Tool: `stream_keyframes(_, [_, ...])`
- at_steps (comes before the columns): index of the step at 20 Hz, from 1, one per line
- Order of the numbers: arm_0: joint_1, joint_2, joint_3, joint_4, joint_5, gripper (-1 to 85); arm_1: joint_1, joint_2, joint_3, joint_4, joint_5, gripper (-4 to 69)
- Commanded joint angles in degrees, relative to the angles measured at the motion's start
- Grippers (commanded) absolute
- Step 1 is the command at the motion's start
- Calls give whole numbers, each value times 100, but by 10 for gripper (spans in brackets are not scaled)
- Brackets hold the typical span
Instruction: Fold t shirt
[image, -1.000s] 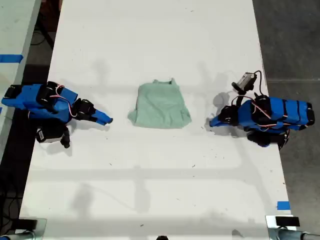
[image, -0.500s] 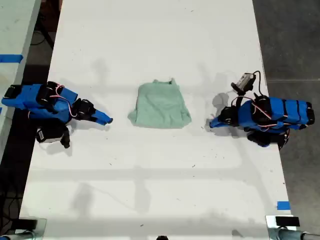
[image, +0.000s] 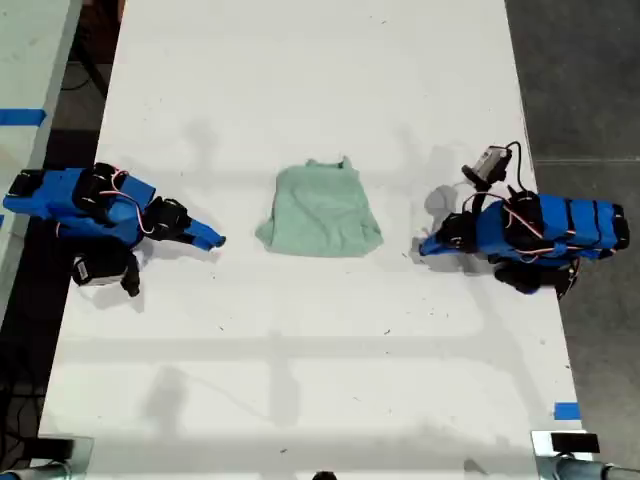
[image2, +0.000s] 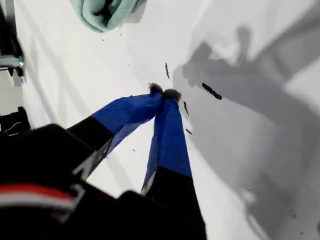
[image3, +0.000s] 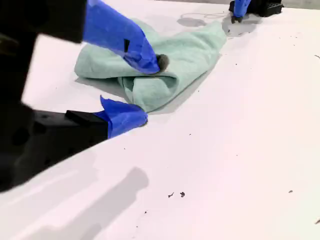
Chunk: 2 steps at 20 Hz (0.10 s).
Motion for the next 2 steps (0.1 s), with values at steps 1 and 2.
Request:
stream_keyframes(1, [-62,44,70,0,-88,131,-53,26,316,97,62,1])
stream_keyframes(2, [-62,44,70,0,-88,131,-44,26,316,97,62,1])
